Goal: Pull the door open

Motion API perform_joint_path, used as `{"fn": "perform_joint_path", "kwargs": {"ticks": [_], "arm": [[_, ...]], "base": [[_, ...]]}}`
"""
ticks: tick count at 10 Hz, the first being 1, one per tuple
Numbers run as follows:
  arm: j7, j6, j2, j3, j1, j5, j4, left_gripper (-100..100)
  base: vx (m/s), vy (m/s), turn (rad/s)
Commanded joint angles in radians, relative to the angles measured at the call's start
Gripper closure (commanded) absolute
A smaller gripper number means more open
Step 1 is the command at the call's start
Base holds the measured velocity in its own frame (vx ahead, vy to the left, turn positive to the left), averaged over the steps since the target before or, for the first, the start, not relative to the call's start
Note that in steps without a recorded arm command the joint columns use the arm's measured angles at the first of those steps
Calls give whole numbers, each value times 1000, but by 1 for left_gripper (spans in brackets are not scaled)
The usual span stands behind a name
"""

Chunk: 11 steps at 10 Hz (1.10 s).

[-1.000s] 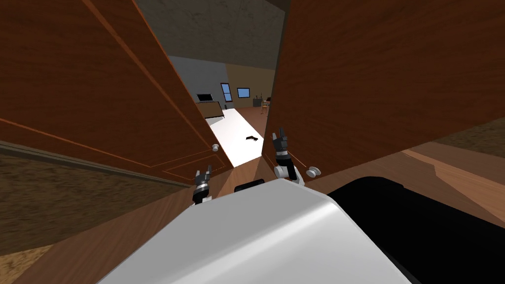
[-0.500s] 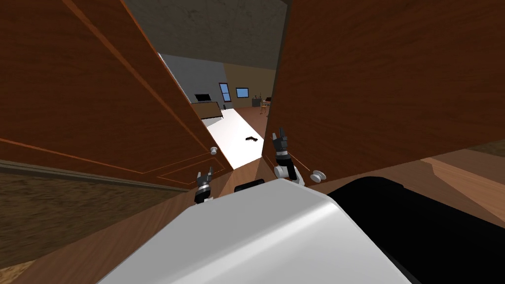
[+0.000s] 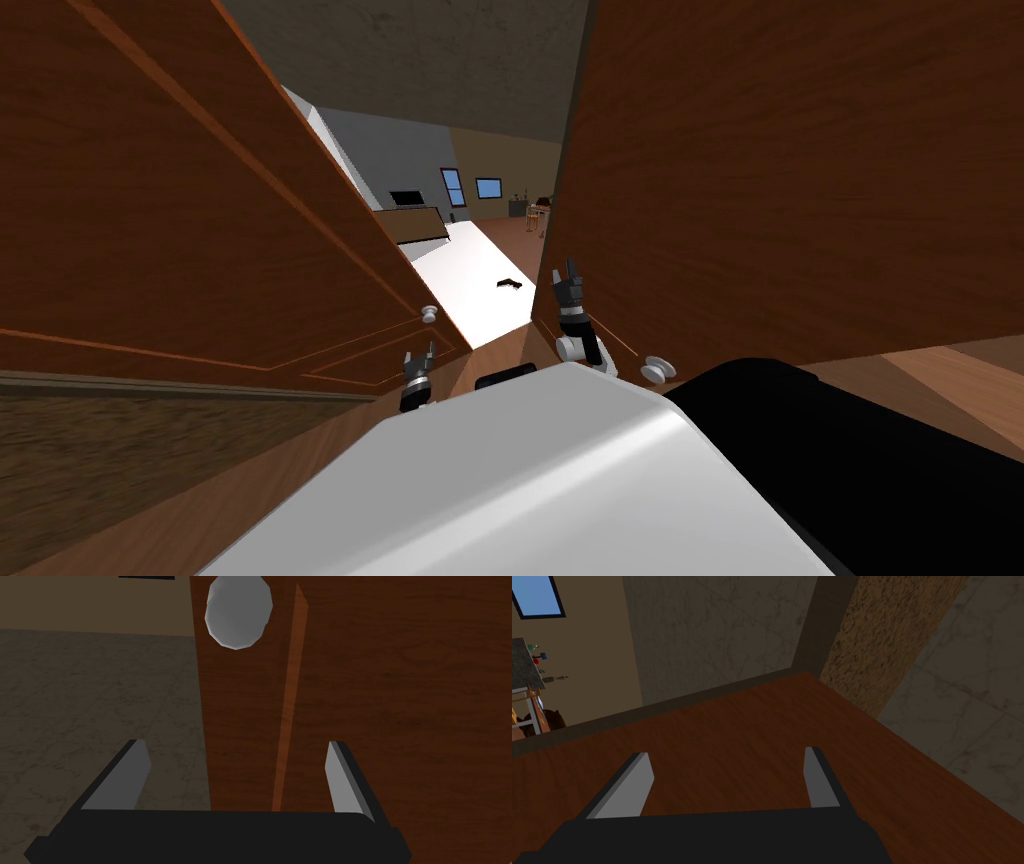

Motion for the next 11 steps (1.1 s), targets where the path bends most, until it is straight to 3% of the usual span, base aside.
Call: {"fn": "perform_joint_path", "kwargs": {"ticks": [1,3,4,5,7,11], "arm": [[-31,-12,-8,10,-9,-6,32,-100],[-63,-20,-20,21,-17,-14,64,-100],[-55,-20,-19,18,-17,-11,58,-100],[-53,-26,9,26,-19,-6,72,-100],[-44,-32,38,37,-20,2,86,-100],[-19,-49,75,63,-23,23,124,-100]], "base": [[113,11,-35],[133,32,-31],[63,18,-7],[92,5,-64],[150,-4,-67],[219,1,-73]]}}
